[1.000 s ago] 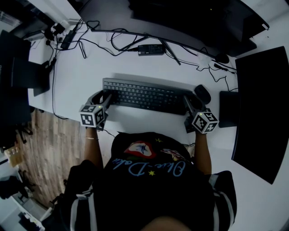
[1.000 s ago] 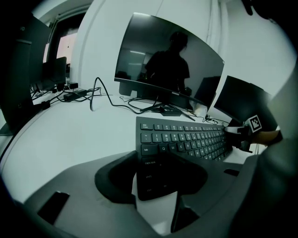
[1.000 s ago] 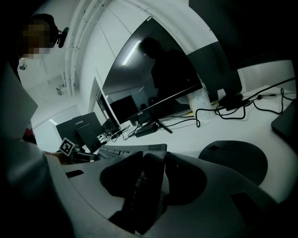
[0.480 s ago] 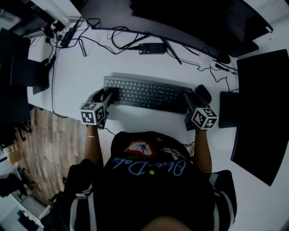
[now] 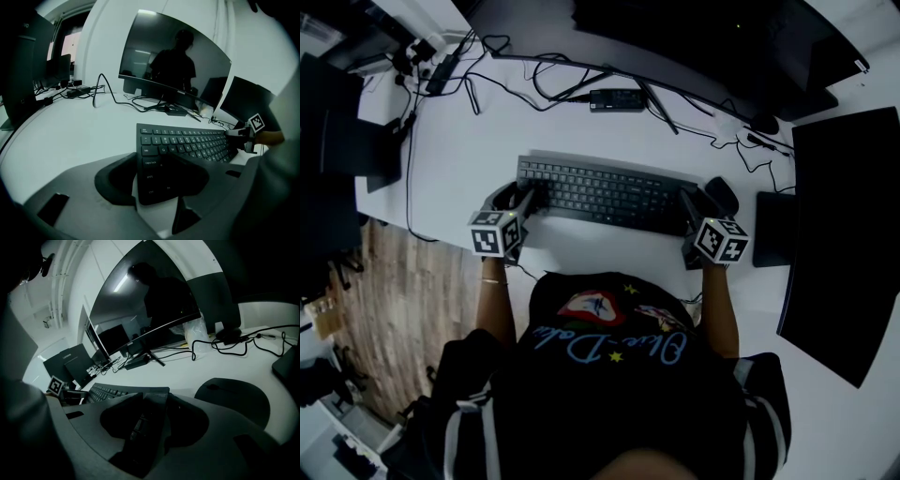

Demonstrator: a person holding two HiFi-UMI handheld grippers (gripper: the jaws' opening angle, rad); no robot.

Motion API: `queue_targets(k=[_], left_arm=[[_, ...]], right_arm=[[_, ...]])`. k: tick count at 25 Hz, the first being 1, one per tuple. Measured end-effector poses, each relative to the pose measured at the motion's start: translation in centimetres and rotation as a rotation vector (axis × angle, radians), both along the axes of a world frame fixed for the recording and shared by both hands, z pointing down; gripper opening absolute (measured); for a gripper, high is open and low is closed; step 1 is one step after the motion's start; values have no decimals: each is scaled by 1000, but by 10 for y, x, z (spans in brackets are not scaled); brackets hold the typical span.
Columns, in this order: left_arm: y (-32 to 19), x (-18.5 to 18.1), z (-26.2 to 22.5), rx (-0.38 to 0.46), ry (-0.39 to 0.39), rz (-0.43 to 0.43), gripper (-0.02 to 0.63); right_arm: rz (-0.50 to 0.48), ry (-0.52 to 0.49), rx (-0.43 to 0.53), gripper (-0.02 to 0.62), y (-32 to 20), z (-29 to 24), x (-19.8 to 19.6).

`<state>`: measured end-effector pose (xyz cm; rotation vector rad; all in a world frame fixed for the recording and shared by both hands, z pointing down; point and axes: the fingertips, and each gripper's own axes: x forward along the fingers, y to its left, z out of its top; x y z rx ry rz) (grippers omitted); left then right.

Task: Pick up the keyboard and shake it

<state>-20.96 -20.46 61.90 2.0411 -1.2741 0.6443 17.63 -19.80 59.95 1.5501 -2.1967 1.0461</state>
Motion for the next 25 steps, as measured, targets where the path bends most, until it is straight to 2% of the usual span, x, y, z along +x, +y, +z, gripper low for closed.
queue_targets(k=[8, 15, 20, 25], left_arm=[[-1, 0, 3, -2, -4, -14, 183], [-2, -3, 5, 7, -19, -18, 183], [-3, -1, 1, 10, 28, -29, 183], [-8, -11, -14, 54, 116, -119, 177]], right_arm=[[18, 57, -51, 143, 0, 8, 1], [22, 101, -25, 149, -1, 8, 2], [7, 140, 12, 153, -2, 5, 3], [52, 176, 19, 175, 0, 1, 18]])
